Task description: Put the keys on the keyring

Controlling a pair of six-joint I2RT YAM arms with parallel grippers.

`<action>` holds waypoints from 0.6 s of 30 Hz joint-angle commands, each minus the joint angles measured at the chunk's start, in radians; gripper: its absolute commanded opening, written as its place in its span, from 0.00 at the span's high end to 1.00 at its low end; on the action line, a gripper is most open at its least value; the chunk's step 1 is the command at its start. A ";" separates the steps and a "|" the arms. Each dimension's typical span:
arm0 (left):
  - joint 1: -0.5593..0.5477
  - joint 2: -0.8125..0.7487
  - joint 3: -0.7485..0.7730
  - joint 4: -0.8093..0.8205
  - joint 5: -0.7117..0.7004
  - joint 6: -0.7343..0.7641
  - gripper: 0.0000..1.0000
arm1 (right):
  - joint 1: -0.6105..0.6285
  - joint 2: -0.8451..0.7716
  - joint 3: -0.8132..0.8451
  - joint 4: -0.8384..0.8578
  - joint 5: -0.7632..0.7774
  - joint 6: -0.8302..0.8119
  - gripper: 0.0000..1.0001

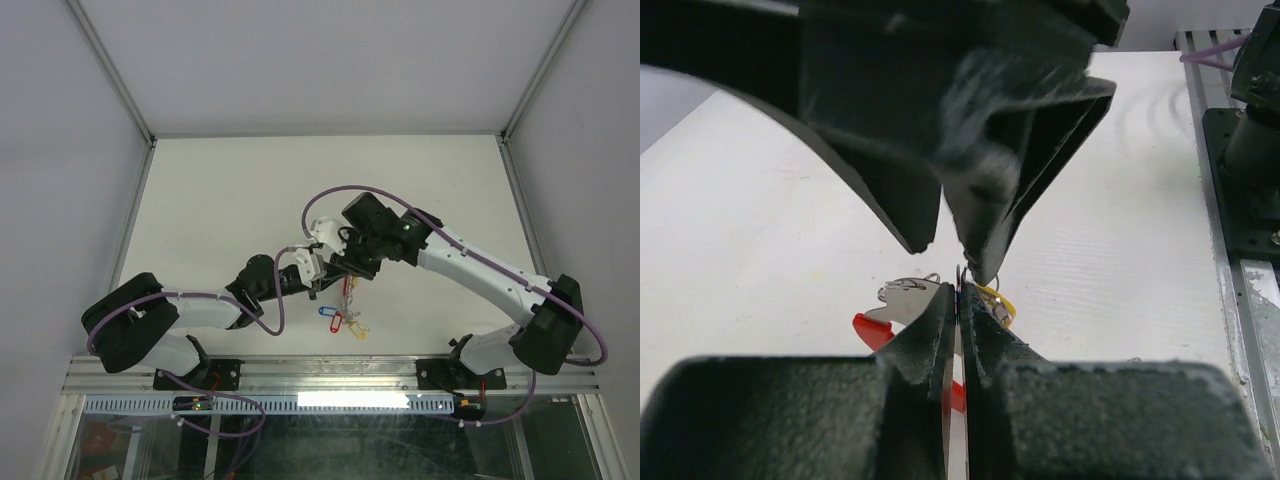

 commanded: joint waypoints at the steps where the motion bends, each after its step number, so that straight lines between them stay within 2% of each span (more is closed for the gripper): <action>1: -0.006 -0.015 -0.018 0.095 -0.012 -0.015 1.00 | 0.004 -0.139 -0.061 0.173 -0.004 0.005 0.60; 5: -0.006 -0.018 -0.026 0.114 -0.032 -0.031 1.00 | -0.018 -0.244 -0.160 0.297 -0.007 0.062 0.56; 9: -0.003 -0.019 -0.047 0.164 -0.057 -0.062 1.00 | -0.105 -0.364 -0.268 0.448 -0.070 0.189 0.56; 14: 0.003 -0.009 -0.065 0.223 -0.066 -0.100 1.00 | -0.262 -0.513 -0.452 0.682 -0.254 0.460 0.54; 18: 0.006 0.003 -0.068 0.256 -0.055 -0.125 1.00 | -0.342 -0.575 -0.598 0.877 -0.422 0.649 0.52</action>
